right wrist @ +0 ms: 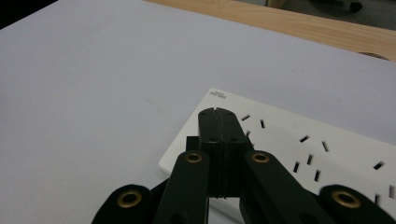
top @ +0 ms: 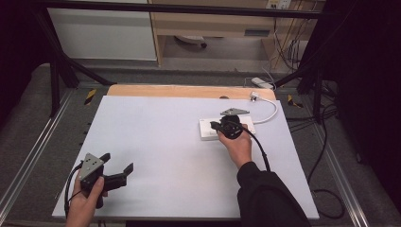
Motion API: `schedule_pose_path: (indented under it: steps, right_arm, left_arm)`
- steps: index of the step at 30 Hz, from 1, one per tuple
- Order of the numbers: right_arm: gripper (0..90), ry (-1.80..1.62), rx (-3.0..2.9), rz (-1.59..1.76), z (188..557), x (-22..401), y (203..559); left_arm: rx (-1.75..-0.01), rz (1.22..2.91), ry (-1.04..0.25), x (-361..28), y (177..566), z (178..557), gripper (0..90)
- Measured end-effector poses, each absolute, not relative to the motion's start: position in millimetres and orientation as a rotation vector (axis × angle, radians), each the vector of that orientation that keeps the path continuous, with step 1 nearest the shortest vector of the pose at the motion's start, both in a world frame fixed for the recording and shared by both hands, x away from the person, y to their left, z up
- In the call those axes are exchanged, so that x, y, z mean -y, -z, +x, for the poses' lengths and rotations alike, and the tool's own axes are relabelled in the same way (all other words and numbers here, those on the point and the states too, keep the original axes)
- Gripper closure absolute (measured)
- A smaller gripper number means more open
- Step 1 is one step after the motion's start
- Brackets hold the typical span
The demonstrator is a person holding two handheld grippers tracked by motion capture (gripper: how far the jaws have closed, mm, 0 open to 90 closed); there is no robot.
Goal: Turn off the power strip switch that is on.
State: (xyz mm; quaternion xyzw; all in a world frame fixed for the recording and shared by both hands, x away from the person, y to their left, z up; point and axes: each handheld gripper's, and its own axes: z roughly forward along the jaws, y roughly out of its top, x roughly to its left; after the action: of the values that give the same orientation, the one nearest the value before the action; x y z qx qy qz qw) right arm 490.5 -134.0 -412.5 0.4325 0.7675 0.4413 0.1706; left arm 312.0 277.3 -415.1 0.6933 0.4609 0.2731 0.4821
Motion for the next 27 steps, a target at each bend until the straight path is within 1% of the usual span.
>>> schedule_pose_path:
  steps: [13, 27]
  right_arm:
    - [90.0, -1.220, -2.204, 1.250, 491.1, 131.0, 426.4]
    - [90.0, -1.200, -2.216, 1.256, 492.2, 130.0, 431.5]
  left_arm:
    - [-1.120, 1.698, -0.665, -277.2, 415.3, 312.0, 5.3]
    - [-1.118, 1.701, -0.662, -276.5, 415.3, 311.9, 5.3]
